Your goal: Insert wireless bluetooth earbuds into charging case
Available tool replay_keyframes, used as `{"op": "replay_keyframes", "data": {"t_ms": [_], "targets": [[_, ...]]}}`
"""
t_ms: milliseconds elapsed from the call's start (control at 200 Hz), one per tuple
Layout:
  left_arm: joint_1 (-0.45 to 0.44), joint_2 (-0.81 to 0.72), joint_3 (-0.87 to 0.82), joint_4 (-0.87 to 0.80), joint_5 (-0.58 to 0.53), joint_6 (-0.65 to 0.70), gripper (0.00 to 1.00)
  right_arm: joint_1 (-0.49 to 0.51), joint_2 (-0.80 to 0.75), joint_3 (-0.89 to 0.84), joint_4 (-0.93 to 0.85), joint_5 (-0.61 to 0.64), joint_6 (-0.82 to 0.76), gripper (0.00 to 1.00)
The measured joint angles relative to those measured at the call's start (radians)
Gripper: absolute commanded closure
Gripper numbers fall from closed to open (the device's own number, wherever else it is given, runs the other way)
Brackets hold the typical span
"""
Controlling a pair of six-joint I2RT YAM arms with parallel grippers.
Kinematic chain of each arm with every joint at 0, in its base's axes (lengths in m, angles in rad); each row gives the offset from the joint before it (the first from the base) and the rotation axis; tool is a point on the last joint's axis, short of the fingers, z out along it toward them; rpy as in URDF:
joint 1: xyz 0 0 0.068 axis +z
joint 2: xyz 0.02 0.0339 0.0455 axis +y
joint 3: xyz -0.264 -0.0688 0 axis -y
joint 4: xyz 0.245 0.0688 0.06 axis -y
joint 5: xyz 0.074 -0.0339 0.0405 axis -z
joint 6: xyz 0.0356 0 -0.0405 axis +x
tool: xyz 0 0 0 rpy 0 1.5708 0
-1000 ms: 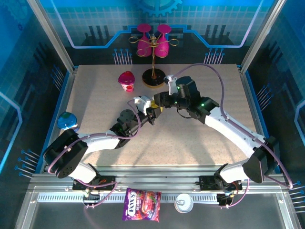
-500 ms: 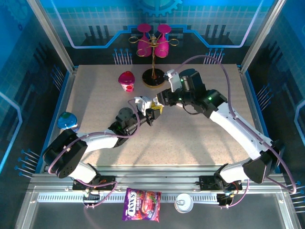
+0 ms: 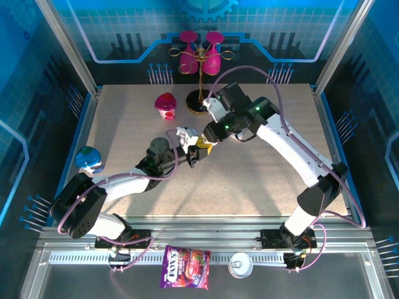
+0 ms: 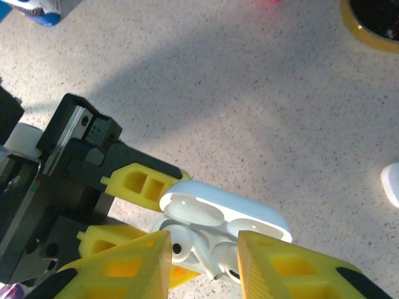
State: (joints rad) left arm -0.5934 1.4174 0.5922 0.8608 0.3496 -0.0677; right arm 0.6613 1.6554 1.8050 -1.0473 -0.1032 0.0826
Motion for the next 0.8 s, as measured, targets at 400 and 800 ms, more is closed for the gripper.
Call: {"op": "replay_keyframes", "data": {"t_ms": [400, 800], "targets": [[0.0, 0.0, 0.0, -0.004, 0.0, 0.018, 0.95, 0.008, 0.009, 0.028, -0.038, -0.051, 0.018, 0.71], [0.0, 0.0, 0.0, -0.004, 0.008, 0.018, 0.95, 0.008, 0.043, 0.03, -0.038, -0.058, 0.029, 0.8]]}}
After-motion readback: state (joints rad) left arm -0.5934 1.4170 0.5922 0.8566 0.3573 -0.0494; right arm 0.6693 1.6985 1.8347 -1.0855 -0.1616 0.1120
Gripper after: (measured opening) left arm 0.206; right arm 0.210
